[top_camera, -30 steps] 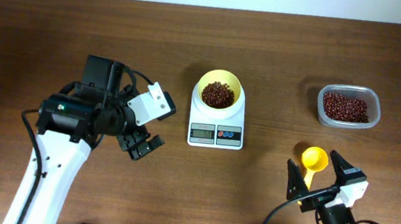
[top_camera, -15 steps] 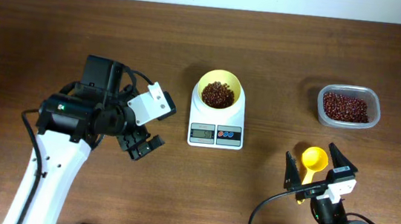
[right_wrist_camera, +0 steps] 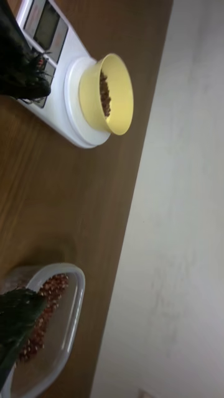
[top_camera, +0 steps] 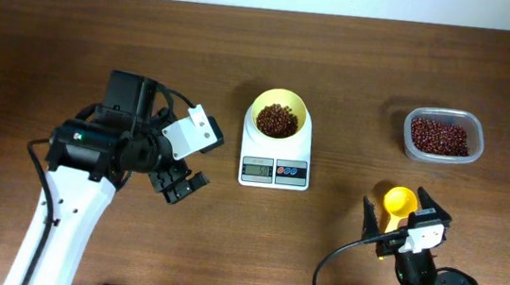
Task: Scoop item into bowl and weigh 50g on scale
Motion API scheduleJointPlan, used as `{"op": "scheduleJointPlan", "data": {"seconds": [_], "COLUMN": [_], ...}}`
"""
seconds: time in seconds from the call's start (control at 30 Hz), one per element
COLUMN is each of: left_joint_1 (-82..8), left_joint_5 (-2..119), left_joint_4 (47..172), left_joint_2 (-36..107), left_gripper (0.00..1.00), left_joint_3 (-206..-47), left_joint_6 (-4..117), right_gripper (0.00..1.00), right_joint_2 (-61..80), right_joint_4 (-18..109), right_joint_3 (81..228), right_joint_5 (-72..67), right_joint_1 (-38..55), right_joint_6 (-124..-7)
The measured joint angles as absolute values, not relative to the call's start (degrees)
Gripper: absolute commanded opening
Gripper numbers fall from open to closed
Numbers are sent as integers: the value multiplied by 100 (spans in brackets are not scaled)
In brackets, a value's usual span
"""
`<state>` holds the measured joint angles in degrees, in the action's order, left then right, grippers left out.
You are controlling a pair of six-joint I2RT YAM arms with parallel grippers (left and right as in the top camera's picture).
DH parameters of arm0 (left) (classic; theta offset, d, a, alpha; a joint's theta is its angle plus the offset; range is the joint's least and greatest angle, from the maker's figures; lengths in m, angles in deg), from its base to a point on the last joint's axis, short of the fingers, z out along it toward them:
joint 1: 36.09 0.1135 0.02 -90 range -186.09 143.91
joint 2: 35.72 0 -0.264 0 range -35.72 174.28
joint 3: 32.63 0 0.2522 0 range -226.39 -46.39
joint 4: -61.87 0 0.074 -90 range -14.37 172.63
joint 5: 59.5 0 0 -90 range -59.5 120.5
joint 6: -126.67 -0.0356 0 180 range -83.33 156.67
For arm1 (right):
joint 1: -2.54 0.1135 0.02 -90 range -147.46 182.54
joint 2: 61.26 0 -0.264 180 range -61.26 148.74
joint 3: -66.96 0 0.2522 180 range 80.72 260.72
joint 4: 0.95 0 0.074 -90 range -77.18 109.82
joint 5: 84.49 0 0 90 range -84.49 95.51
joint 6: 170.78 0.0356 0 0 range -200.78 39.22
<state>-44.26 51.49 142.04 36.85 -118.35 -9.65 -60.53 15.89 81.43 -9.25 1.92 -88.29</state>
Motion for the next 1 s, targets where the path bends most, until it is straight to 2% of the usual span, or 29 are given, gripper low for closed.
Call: {"op": "scheduleJointPlan", "data": {"seconds": [1.0], "left_joint_1": [-4426], "left_joint_5": [5149], "left_joint_4": [14204], "left_joint_2": [3685], "left_gripper": [99], "left_joint_3": [-11835], "left_joint_6": [-965], "right_gripper": [99], "right_joint_2": [-6053], "right_joint_4": [1602], "right_joint_3": [8143], "right_joint_5": [-862], "right_joint_1": [305], "right_joint_6": [-8945]}}
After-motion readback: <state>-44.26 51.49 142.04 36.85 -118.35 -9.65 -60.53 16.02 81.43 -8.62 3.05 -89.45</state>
